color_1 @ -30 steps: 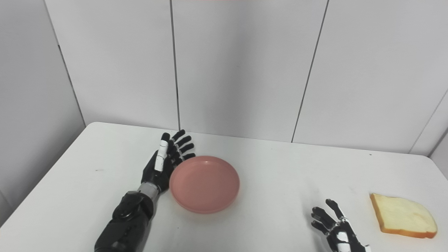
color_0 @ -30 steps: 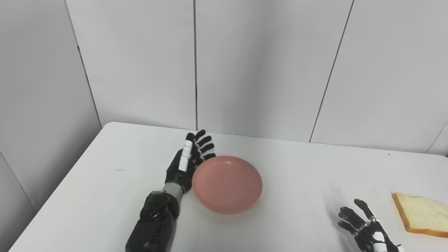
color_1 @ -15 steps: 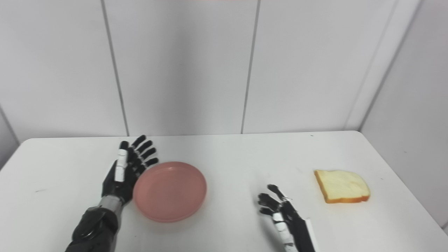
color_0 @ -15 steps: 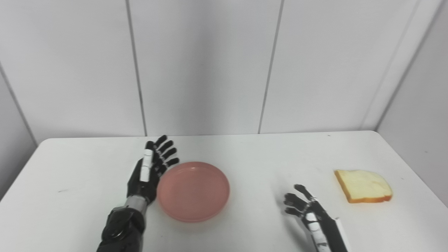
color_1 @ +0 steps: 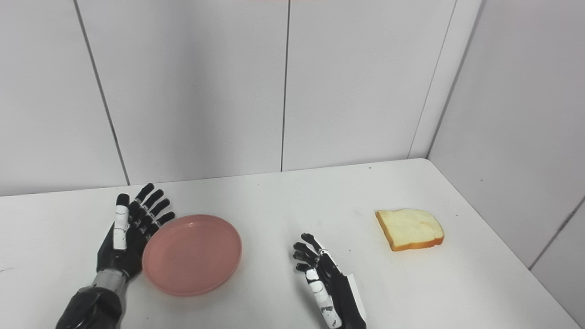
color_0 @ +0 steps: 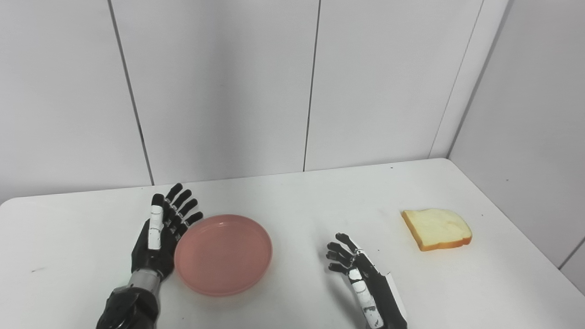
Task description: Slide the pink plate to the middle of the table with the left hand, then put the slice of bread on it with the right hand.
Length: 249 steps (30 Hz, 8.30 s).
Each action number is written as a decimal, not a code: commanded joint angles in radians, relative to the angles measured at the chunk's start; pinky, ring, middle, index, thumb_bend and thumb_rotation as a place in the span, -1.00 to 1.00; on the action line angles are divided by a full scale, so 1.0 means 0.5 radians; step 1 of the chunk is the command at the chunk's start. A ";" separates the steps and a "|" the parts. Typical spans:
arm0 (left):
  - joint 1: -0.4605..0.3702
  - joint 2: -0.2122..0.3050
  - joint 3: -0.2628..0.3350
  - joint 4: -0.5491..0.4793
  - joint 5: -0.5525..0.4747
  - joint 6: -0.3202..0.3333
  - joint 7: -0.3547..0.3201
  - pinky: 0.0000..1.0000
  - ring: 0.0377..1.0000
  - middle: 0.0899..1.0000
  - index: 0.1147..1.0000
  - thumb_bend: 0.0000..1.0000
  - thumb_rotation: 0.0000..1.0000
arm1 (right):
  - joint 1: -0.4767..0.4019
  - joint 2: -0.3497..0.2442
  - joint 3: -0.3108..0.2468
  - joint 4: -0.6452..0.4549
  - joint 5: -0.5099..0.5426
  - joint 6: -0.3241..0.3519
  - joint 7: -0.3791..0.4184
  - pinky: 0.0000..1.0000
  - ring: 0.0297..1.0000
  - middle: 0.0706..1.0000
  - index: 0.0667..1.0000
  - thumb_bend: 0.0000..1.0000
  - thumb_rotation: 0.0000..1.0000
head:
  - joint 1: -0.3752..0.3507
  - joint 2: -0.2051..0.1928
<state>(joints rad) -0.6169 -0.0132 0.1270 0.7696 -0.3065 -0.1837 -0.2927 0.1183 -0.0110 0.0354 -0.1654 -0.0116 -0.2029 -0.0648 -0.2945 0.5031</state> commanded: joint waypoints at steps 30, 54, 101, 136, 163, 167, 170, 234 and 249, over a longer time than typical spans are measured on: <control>0.090 0.032 0.002 -0.067 0.005 0.056 -0.006 0.61 0.79 0.80 0.79 0.91 0.68 | -0.537 -1.504 -0.469 -0.049 -0.351 0.376 0.540 0.64 0.72 0.73 0.69 0.81 0.85 | -0.008 -0.017; 0.117 0.025 -0.030 -0.117 0.034 0.071 0.001 0.62 0.80 0.80 0.78 0.86 0.73 | -0.896 -2.031 -0.085 0.618 -0.900 0.095 0.883 0.97 0.94 0.90 0.87 1.00 -0.15 | 0.005 -0.018; 0.151 0.002 -0.046 -0.203 0.055 0.148 0.037 0.55 0.75 0.75 0.70 0.92 0.70 | -1.649 -2.061 0.546 1.013 -1.455 0.322 1.772 1.00 1.00 1.00 0.97 1.00 -0.31 | 0.033 0.048; 0.174 0.009 -0.066 -0.267 0.065 0.200 0.048 0.51 0.72 0.75 0.63 0.90 0.67 | -1.562 -1.875 0.572 1.409 -1.251 0.238 1.386 1.00 1.00 1.00 0.86 1.00 -0.28 | 0.074 0.084; 0.183 -0.011 -0.092 -0.281 0.060 0.200 0.048 0.51 0.71 0.77 0.65 0.83 0.68 | -1.528 -1.895 0.638 1.285 -1.349 0.428 1.457 0.00 0.07 -0.01 -0.15 0.06 -0.97 | 0.094 0.106; 0.182 -0.017 -0.096 -0.280 0.066 0.193 0.050 0.50 0.70 0.76 0.65 0.81 0.69 | -1.521 -1.909 0.626 1.159 -1.329 0.417 1.478 -0.16 -0.08 -0.05 -0.17 0.06 -1.00 | 0.102 0.110; 0.181 -0.020 -0.097 -0.277 0.067 0.187 0.051 0.50 0.71 0.77 0.66 0.80 0.70 | -1.547 -1.900 0.613 1.093 -1.319 0.464 1.531 -0.07 0.03 -0.07 -0.15 0.06 -1.00 | 0.109 0.111; 0.133 -0.220 -0.136 -0.008 0.199 -0.039 0.201 0.48 0.63 0.70 0.56 0.92 0.67 | -2.166 -0.794 0.924 0.655 -1.288 0.230 1.678 -0.13 -0.21 -0.17 -0.04 0.06 -1.00 | 0.848 0.071; 0.138 -0.222 -0.140 -0.029 0.208 -0.033 0.212 0.45 0.62 0.69 0.50 0.96 0.64 | -2.077 -0.711 0.982 0.813 -1.298 0.195 1.629 -0.30 -0.20 -0.11 -0.10 0.06 -1.00 | 0.868 0.082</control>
<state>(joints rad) -0.5930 -0.1126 0.0652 0.7235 -0.2114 -0.2023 -0.1917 -0.8863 -0.3721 0.5330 0.2468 -0.6618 -0.0847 0.7843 0.1381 0.5430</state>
